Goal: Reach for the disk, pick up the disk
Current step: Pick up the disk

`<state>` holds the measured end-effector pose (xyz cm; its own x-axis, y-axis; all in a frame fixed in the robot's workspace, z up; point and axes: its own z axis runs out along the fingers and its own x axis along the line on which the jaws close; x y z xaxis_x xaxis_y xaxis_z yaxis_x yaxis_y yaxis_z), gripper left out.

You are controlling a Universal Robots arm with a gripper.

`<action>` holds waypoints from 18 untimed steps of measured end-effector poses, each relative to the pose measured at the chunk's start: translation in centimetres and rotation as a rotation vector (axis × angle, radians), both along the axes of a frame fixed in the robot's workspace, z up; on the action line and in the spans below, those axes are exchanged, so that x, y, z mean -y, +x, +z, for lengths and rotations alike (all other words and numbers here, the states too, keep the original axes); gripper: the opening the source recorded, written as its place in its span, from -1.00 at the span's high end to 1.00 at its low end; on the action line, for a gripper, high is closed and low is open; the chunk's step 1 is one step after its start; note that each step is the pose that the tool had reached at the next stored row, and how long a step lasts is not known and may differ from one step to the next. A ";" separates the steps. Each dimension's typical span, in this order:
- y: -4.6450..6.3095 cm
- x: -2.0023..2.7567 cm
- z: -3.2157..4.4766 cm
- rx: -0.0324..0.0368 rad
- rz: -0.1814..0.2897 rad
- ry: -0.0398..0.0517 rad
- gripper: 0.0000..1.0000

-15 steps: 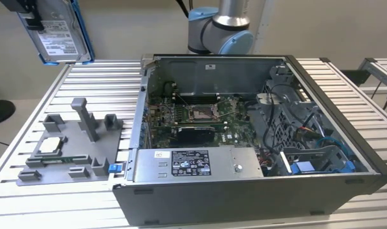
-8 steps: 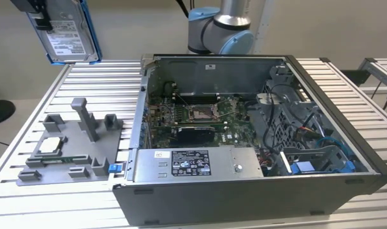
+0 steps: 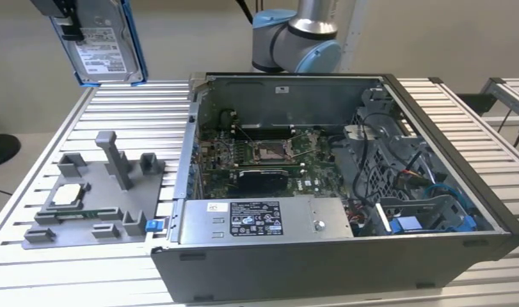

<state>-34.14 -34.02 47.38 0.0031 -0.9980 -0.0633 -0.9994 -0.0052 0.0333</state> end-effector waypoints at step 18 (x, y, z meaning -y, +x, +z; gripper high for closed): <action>4.7 0.00 0.00 -0.0005 0.000 0.0000 1.00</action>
